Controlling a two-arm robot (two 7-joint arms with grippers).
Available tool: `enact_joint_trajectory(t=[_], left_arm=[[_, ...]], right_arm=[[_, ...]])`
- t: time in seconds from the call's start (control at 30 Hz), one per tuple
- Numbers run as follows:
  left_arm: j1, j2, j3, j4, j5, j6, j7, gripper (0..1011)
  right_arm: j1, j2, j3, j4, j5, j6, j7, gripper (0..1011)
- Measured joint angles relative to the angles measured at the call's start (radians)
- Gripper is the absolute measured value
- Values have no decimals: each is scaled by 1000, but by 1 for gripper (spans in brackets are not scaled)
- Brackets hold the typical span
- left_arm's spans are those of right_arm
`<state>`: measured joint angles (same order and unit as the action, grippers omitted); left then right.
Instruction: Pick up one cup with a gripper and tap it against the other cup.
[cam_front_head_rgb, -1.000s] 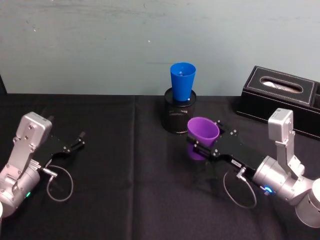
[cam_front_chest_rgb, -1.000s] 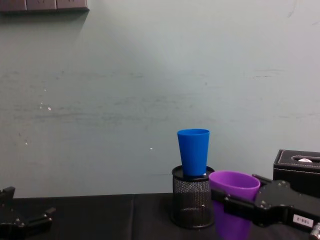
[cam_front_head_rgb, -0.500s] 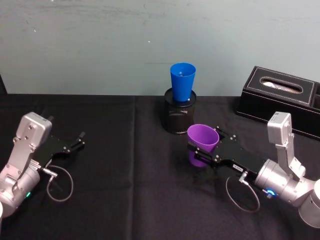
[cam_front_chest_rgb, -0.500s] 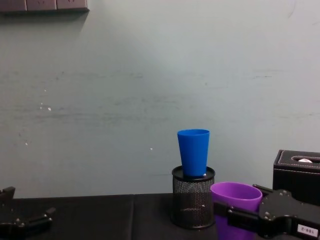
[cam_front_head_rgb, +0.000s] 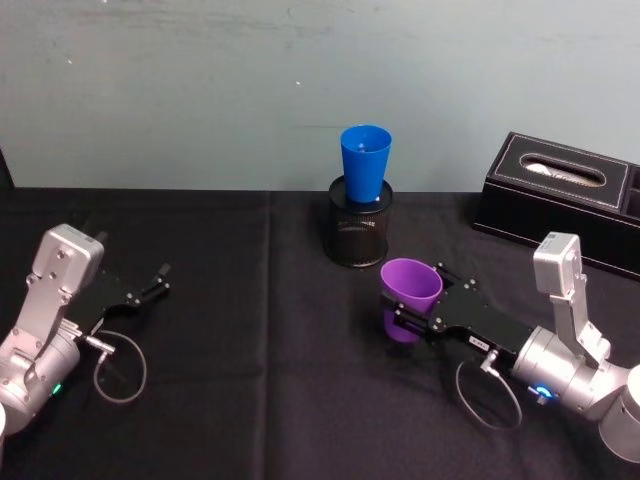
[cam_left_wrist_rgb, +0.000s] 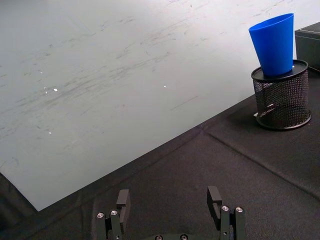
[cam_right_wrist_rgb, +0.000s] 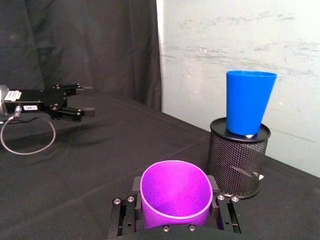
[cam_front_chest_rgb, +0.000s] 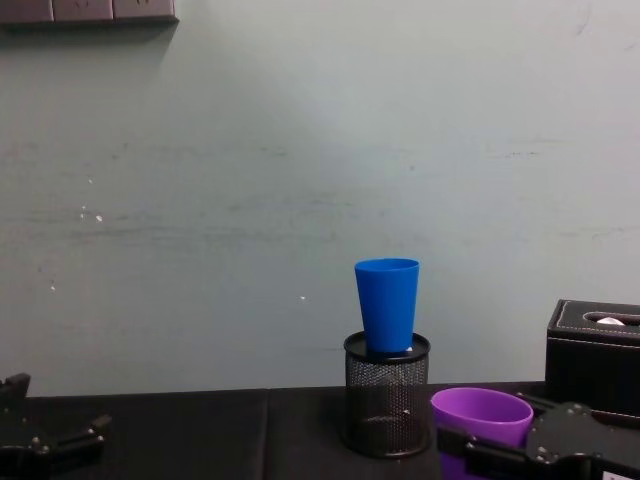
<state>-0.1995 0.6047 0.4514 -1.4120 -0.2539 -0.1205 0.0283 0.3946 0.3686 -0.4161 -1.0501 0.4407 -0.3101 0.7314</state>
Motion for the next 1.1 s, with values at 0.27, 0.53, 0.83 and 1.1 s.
enact_joint_trajectory(t=[0.27,0.53,0.83,1.1], left_arm=[[0,0,0,0,0,0,0,1011],[0,0,0,0,0,0,0,1011],[0,0,0,0,0,0,0,1011],[0,0,0,0,0,0,0,1011]], right_arm=[[4,-6,0,25,-6,-2,-7,734],[6,-10,-1,42,-11,-1,-10,734],[12,-19,-2,68,-11,-2,-1,734],[16,-27,-3,87,-10,-12,8,734]])
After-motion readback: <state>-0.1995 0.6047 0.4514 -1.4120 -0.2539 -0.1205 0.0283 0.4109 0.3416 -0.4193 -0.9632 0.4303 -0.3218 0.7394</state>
